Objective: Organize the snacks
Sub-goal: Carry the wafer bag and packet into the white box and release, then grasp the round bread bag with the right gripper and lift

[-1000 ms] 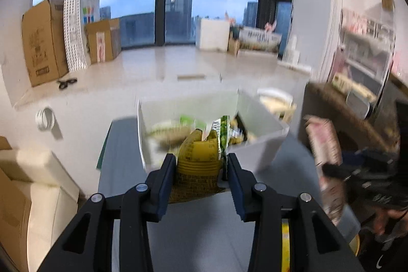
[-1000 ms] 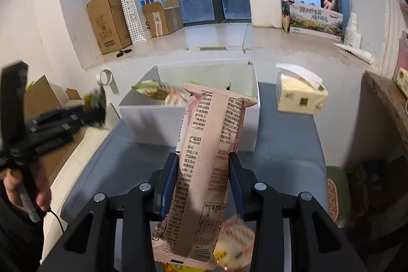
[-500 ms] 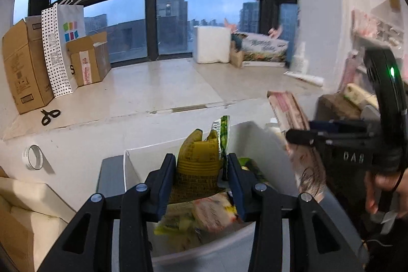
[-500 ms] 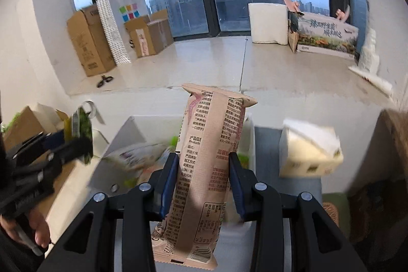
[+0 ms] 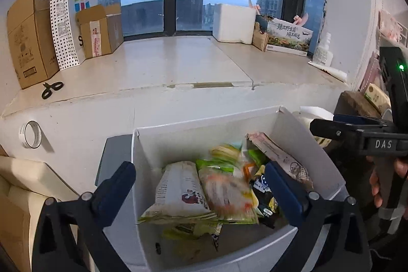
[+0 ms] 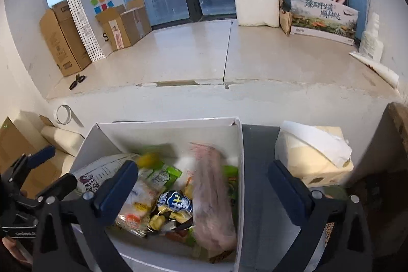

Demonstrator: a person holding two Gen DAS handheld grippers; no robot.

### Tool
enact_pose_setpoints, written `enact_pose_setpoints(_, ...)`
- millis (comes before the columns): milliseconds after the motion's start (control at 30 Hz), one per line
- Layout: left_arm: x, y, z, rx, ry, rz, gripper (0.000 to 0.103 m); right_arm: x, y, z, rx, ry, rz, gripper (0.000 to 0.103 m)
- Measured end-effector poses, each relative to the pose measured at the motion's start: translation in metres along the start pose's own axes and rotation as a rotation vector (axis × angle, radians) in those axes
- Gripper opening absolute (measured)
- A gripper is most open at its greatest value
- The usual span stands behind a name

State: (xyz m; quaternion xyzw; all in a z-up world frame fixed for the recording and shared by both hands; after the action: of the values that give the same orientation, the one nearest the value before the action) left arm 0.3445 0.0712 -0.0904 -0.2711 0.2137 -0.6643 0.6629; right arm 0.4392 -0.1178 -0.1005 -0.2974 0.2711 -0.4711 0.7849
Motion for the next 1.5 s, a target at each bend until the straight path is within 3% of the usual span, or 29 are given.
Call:
enact_pose_setpoints(67, 0.002, -0.005, -0.002, 0.008, 0.014, 0.004, 0.103, 0.0, 0.0, -0.004, -0.028, 0.004, 0.003, 0.103)
enact_pose_setpoints(233, 0.007, -0.021, -0.004, 0.028, 0.037, 0.039, 0.103, -0.008, -0.016, -0.013, 0.007, -0.032, 0.005, 0.103)
enact_pose_setpoints(433, 0.025, -0.072, -0.019, 0.059, 0.087, 0.024, 0.103, -0.026, -0.069, -0.027, 0.091, -0.048, 0.112, 0.103)
enact_pose_setpoints(567, 0.047, -0.118, -0.047, 0.06, 0.163, -0.017, 0.103, -0.035, -0.123, -0.06, 0.17, -0.078, 0.176, 0.103)
enact_pose_setpoints(667, 0.06, -0.151, -0.076, 0.067, 0.2, -0.058, 0.103, -0.034, -0.155, -0.092, 0.177, -0.096, 0.212, 0.103)
enact_pose_setpoints(767, 0.07, -0.175, -0.107, 0.06, 0.177, -0.131, 0.103, -0.026, -0.182, -0.137, 0.167, -0.112, 0.235, 0.103)
enact_pose_setpoints(867, 0.08, -0.185, -0.137, 0.04, 0.146, -0.191, 0.103, -0.016, -0.195, -0.179, 0.147, -0.111, 0.205, 0.103)
enact_pose_setpoints(967, 0.09, -0.187, -0.165, 0.022, 0.159, -0.165, 0.103, -0.005, -0.199, -0.217, 0.125, -0.109, 0.161, 0.103)
enact_pose_setpoints(1167, 0.107, -0.177, -0.205, -0.063, 0.136, -0.207, 0.103, 0.003, -0.187, -0.282, 0.053, -0.139, 0.109, 0.103)
enact_pose_setpoints(1500, 0.116, -0.173, -0.215, -0.096, 0.148, -0.226, 0.103, 0.01, -0.122, -0.313, -0.086, -0.205, 0.051, 0.103)
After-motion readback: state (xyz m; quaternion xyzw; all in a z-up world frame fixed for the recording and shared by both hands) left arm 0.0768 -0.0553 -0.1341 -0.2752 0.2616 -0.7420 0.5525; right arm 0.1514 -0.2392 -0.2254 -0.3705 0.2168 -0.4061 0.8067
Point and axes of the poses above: each gripper's, at about its wrist camera, not at the fingertips, and y roughly the way its jaws point, x to its right, z to its top, the point moved 4 cm from there along y, roughly the way its jaws point, and after that the axes turned 4 degrees about -z, right-handed, at the moved point
